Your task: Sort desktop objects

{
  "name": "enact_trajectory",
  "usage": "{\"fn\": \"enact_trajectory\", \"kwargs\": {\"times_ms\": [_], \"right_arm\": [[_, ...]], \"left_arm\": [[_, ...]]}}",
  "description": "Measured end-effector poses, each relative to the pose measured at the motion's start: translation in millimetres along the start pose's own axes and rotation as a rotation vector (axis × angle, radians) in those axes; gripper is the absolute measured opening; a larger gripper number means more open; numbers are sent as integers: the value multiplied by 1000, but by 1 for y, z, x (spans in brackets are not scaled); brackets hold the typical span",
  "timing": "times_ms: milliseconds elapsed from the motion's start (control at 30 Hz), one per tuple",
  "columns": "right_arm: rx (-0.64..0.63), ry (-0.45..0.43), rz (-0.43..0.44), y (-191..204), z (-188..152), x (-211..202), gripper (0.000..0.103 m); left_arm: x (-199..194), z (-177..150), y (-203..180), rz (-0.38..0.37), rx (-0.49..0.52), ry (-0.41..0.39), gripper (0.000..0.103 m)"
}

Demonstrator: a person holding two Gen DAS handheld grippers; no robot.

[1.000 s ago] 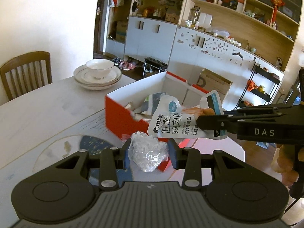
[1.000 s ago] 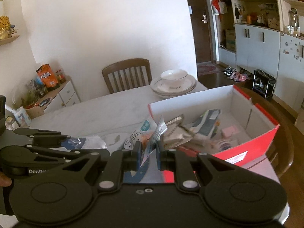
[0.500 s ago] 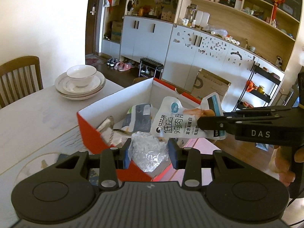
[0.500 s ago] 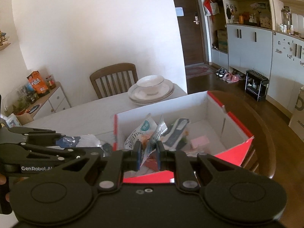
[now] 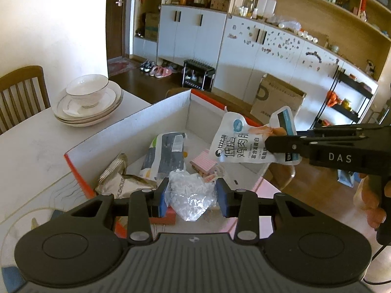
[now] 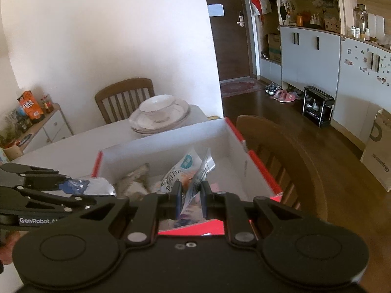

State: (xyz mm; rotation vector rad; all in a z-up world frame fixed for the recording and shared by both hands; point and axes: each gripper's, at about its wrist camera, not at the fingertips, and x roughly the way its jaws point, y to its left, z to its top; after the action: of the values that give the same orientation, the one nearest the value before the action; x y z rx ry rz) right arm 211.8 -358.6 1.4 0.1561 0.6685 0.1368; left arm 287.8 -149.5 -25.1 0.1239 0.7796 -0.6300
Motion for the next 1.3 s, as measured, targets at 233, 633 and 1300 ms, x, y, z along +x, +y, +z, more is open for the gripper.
{"fn": "enact_trajectory", "kwargs": {"times_ms": [233, 633, 1300], "right_arm": [[-10, 39, -9, -19, 4, 27, 14], [-98, 108, 13, -12, 6, 68, 14], [-206, 174, 22, 5, 0, 97, 16]], "left_arm": [[32, 10, -1, 47, -2, 50, 38], [77, 12, 9, 102, -21, 156, 38], [105, 2, 25, 95, -86, 288, 39]]}}
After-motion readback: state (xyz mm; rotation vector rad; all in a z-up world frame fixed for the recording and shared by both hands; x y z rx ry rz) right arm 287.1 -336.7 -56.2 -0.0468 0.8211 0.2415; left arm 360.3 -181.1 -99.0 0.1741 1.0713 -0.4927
